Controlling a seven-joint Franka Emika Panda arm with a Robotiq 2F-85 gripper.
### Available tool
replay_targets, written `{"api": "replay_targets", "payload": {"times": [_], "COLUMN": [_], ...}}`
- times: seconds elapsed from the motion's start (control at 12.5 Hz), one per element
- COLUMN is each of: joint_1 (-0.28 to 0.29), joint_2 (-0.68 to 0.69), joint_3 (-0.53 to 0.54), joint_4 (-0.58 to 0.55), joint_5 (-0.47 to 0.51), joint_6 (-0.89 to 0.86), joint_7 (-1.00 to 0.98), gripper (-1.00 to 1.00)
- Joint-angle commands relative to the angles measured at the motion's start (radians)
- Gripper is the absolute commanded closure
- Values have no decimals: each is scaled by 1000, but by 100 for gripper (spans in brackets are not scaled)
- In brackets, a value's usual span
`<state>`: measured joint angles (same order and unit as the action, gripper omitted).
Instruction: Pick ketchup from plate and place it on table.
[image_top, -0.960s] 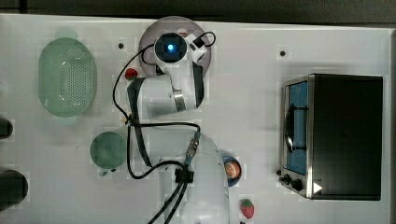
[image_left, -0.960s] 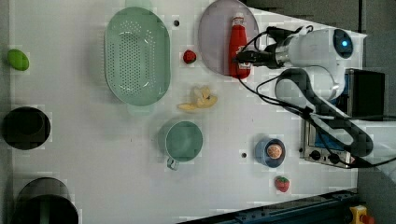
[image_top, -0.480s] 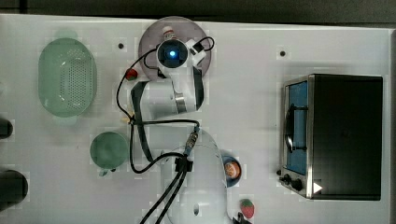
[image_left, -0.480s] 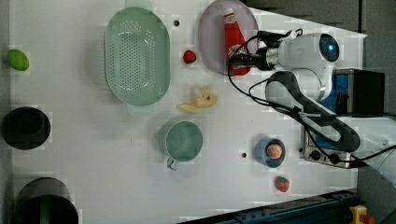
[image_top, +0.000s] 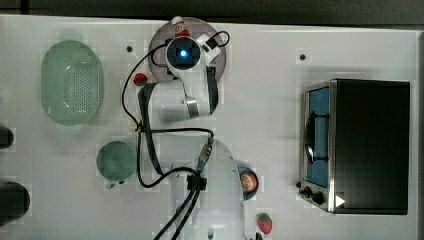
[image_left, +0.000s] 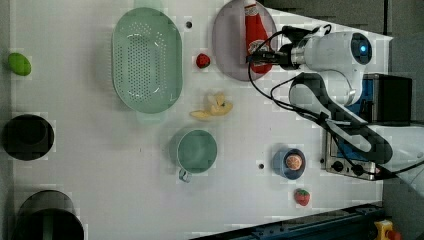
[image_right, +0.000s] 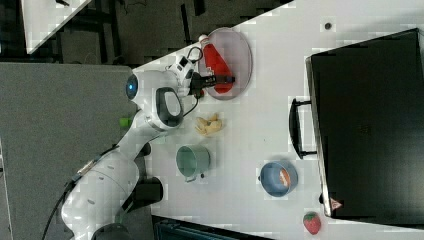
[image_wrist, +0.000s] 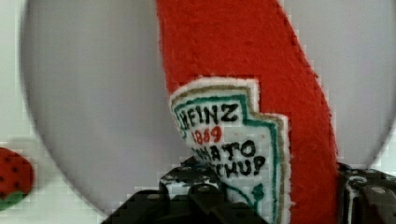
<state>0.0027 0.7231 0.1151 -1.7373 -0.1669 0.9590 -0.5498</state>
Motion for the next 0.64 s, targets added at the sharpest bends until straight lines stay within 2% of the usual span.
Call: {"api": "replay_targets", "payload": {"times": [0.08, 0.4, 0.64], "joint_1": [-19, -51, -89], "joint_2": [-186, -390, -521], "joint_3": [5, -8, -27], "joint_4": [3, -10, -60], "joint_5": [3, 8, 96], "joint_6": [-69, -335, -511], "joint_7": [25, 29, 33], "gripper": [-21, -21, -21]}}
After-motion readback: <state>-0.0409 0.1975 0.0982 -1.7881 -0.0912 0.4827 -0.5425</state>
